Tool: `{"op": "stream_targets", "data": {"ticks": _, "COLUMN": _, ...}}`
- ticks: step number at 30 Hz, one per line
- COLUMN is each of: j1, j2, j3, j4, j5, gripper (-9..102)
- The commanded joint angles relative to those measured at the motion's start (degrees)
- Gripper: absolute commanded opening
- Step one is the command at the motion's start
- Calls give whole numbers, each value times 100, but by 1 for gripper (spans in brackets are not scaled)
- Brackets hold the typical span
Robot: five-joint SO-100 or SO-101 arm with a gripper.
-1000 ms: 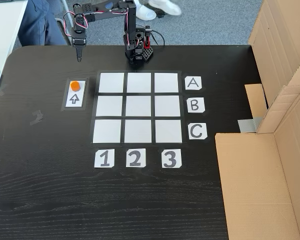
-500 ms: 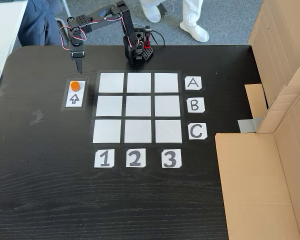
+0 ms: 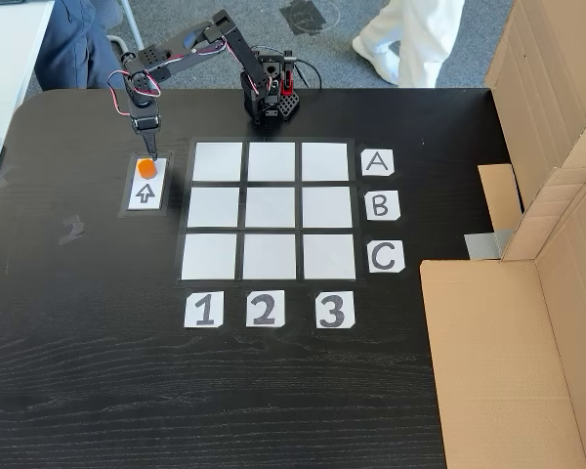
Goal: Pick up the round, orange token and place it in the grid on square A1.
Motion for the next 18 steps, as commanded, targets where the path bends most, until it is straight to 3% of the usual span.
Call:
{"op": "stream_targets", "data": {"ticks": 1, "j1": -62, "j2": -88, "j3": -343, "j4": -26, "j5": 35, "gripper": 28}}
{"op": "stream_targets", "data": {"ticks": 18, "j1": -185, "j2": -993, "j3": -1125, "j4": -26, "j5": 35, "gripper": 30}}
